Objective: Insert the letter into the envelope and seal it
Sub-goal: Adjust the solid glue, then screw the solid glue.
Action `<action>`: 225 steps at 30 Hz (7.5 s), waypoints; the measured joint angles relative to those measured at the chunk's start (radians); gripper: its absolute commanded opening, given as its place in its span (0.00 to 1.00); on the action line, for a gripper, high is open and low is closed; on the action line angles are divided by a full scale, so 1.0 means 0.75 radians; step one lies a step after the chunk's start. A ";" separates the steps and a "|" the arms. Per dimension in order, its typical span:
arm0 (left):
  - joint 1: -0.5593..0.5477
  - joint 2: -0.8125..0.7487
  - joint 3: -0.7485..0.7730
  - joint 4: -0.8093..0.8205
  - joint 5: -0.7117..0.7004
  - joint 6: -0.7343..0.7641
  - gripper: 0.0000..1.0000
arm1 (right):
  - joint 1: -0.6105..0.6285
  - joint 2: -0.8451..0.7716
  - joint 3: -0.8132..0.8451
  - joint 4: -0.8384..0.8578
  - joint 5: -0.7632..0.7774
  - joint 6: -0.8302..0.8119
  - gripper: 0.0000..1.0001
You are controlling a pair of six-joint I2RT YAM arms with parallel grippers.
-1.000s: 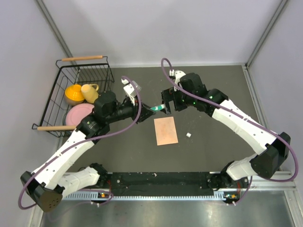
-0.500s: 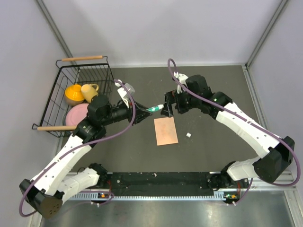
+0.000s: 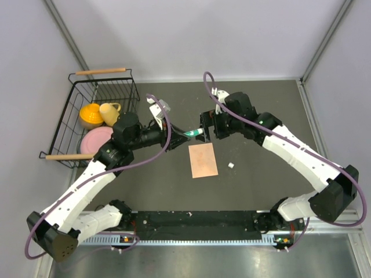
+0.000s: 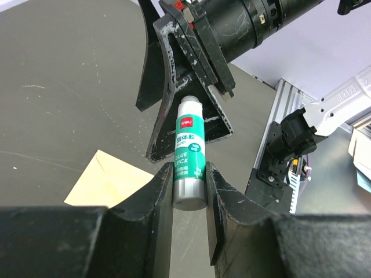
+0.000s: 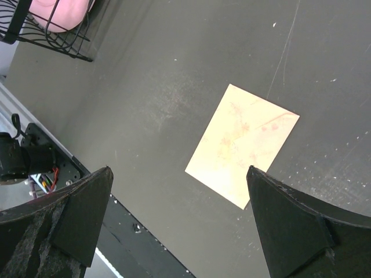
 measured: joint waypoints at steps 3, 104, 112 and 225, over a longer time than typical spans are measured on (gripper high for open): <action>-0.003 0.001 0.009 0.001 -0.007 -0.001 0.00 | 0.012 0.001 0.000 0.000 0.012 -0.003 0.99; -0.313 -0.268 -0.081 -0.386 -0.025 1.735 0.00 | 0.100 0.283 0.284 -0.392 -1.263 -0.491 0.17; -0.314 -0.316 -0.112 -0.360 -0.025 1.717 0.45 | 0.102 0.283 0.283 -0.394 -1.294 -0.492 0.00; -0.058 0.039 0.329 -0.562 0.292 1.084 0.00 | 0.122 0.060 0.356 -0.288 -0.866 -0.744 0.00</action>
